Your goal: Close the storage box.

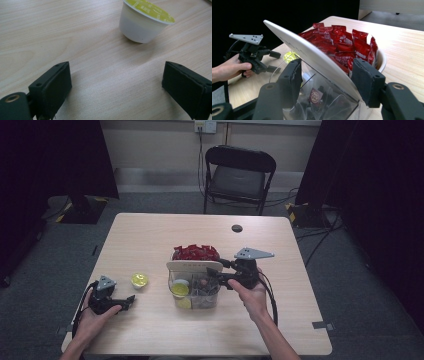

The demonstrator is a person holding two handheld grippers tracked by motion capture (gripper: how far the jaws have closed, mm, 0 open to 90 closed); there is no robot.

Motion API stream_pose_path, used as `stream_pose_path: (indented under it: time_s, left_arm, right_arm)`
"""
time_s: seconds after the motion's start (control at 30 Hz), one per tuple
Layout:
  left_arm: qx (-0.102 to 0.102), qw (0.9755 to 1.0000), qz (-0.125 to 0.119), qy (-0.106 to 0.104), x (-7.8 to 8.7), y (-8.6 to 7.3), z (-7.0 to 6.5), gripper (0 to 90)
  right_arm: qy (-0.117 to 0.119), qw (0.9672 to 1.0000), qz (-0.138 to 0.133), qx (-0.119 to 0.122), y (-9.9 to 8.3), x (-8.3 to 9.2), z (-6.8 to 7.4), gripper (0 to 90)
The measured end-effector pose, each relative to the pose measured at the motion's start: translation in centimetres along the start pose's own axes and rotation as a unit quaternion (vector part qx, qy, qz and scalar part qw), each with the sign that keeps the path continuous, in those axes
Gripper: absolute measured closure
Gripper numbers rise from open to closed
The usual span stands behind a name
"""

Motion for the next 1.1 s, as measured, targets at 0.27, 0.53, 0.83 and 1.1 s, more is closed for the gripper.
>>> stream_pose_path:
  time_s: [0.27,0.53,0.83,1.1]
  left_arm:
    - [0.000,1.0000,0.000,0.000,0.0,0.0,0.0,8.3]
    - [0.000,1.0000,0.000,0.000,0.0,0.0,0.0,8.3]
    - [0.000,1.0000,0.000,0.000,0.0,0.0,0.0,8.3]
    - [0.000,1.0000,0.000,0.000,0.0,0.0,0.0,8.3]
  right_arm:
    - [0.010,0.9999,0.006,0.001,-0.4,0.0,0.5,40.4]
    - [0.005,0.9999,0.013,0.000,-0.8,0.3,0.7,34.1]
    - [-0.010,0.9997,0.022,0.007,-1.5,0.2,1.1,25.3]
    - [-0.014,0.9993,0.032,0.010,-1.9,0.5,1.5,17.8]
Point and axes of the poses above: each handheld gripper's, and its own axes: x roughly backward along the jaws, y roughly out of its top, z roughly to its left, the point moved 7 cm from there along -x, roughly forward along the jaws, and after that the axes turned 12 degrees about x, right-handed, at the moved point
